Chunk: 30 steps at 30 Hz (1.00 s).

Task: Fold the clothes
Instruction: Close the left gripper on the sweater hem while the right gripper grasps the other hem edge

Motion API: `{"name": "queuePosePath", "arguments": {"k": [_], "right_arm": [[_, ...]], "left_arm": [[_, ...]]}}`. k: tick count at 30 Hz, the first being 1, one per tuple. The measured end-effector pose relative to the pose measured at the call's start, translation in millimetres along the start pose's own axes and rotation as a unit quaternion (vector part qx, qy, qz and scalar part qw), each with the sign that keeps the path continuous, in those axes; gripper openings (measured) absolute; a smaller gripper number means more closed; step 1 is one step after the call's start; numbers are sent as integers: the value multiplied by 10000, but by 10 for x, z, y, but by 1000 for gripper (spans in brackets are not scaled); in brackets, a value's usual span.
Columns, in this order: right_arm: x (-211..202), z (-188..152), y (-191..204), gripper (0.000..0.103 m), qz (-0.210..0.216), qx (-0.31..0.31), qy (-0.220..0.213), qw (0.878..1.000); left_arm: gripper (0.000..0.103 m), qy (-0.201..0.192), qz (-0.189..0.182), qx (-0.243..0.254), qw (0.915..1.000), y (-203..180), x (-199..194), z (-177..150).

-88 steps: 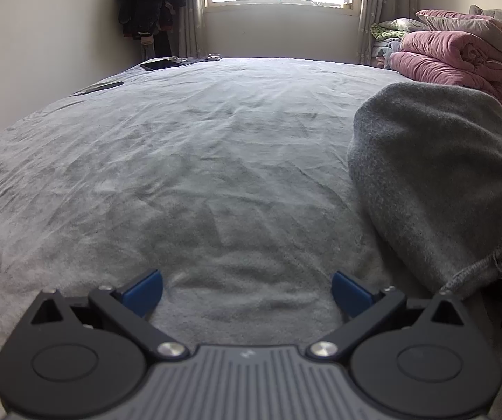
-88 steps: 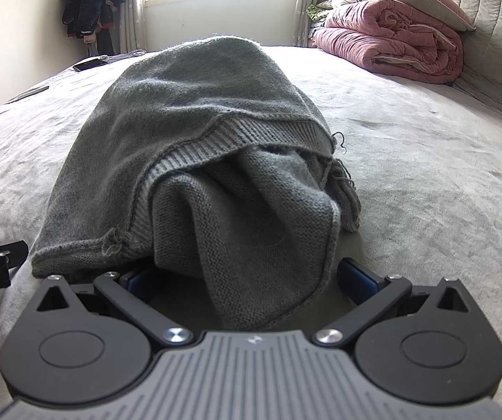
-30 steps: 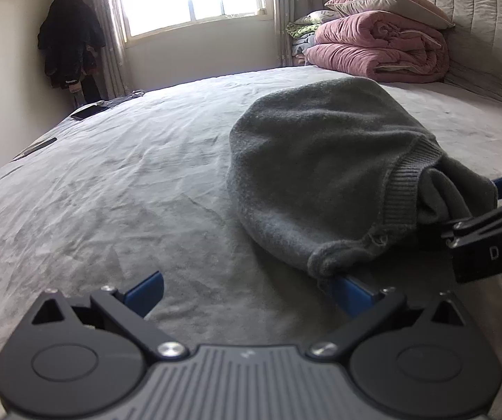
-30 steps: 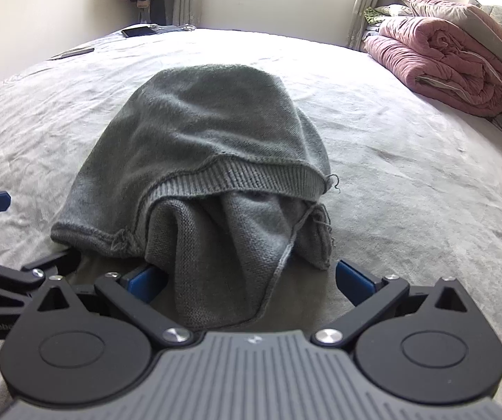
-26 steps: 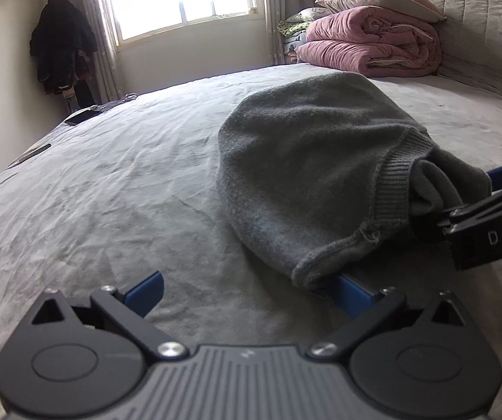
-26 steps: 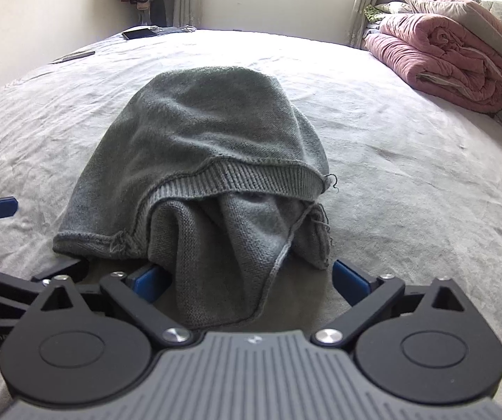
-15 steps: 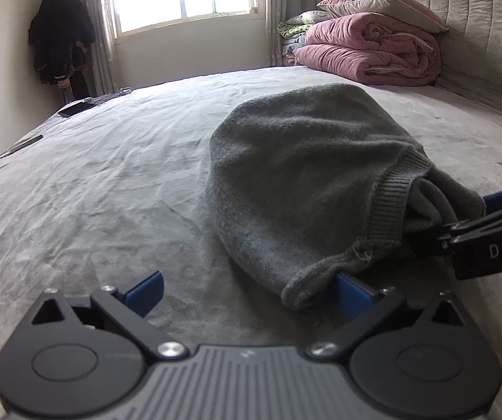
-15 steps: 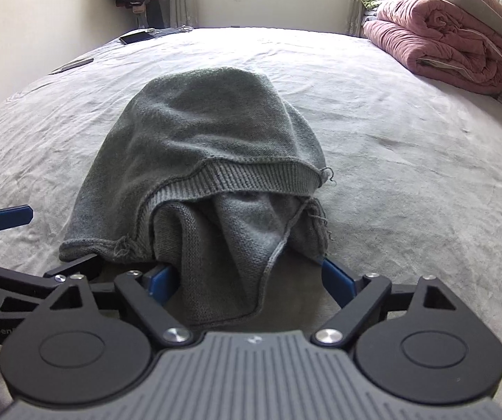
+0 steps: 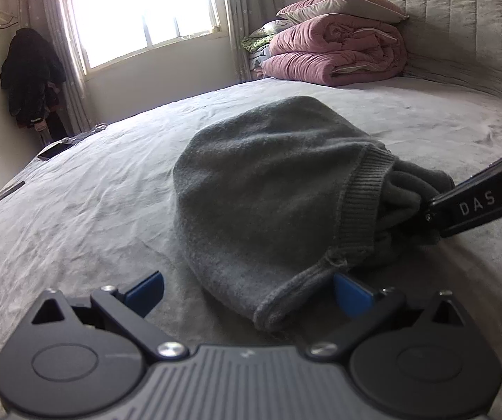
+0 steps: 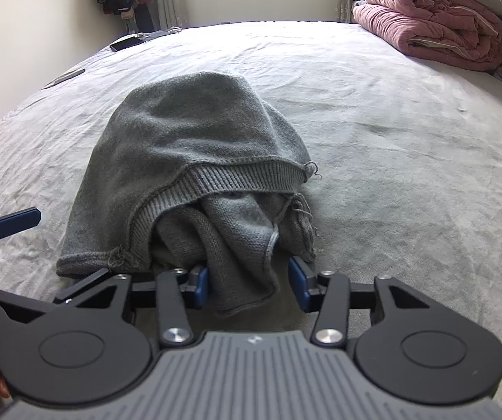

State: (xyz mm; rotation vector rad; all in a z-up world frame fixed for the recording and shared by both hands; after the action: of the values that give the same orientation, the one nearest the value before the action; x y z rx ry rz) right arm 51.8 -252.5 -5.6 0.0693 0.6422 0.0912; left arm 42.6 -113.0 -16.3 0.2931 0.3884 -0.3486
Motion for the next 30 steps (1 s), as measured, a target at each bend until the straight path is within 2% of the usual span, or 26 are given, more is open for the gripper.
{"name": "queuePosePath", "arguments": {"k": [3, 4, 5, 9, 13, 17, 20, 24, 28, 30], "right_arm": [[-22, 12, -7, 34, 73, 82, 5, 9999], [-31, 21, -15, 24, 96, 117, -1, 9999], [-40, 29, -24, 23, 117, 152, -8, 9998], [-84, 75, -88, 20, 122, 247, -97, 9996], [-94, 90, -113, 20, 119, 268, -102, 9995], [-86, 96, -138, 24, 0, 206, -98, 9997], [-76, 94, -209, 28, -92, 279, -86, 9995], [-76, 103, -296, 29, -164, 442, -66, 9989], [-80, 109, -367, 41, -285, 500, -89, 9983], [-78, 110, -388, 42, -342, 479, -112, 9982]], "left_arm": [[102, -1, -47, 135, 9999, -41, 0, -6], [102, 5, -84, 166, 9998, -54, 1, -10], [102, 11, -124, 207, 9997, -70, 2, -15], [102, -22, -215, 567, 9982, -180, 3, -41], [102, 23, -83, 929, 9956, -215, 60, -53], [101, 25, 12, 818, 9966, -123, 114, -3], [94, 63, 32, 796, 9968, -87, 128, 6], [74, 80, -13, 762, 9971, -63, 136, 24], [53, 242, -211, 568, 9979, -93, 153, 22], [43, 263, -282, 543, 9978, -118, 156, 21]]}}
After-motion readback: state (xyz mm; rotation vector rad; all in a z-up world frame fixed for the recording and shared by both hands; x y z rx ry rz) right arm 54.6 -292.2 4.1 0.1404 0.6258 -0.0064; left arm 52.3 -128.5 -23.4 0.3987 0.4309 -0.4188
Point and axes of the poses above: each gripper's, at about its wrist camera, not at the fingertips, and x roughly the way its jaws point, y to its left, z to its top, the point moved 8 cm from there along x, roughly the way its jaws point, and after that the axes turned 8 degrees about -y, right-handed, at the moved point
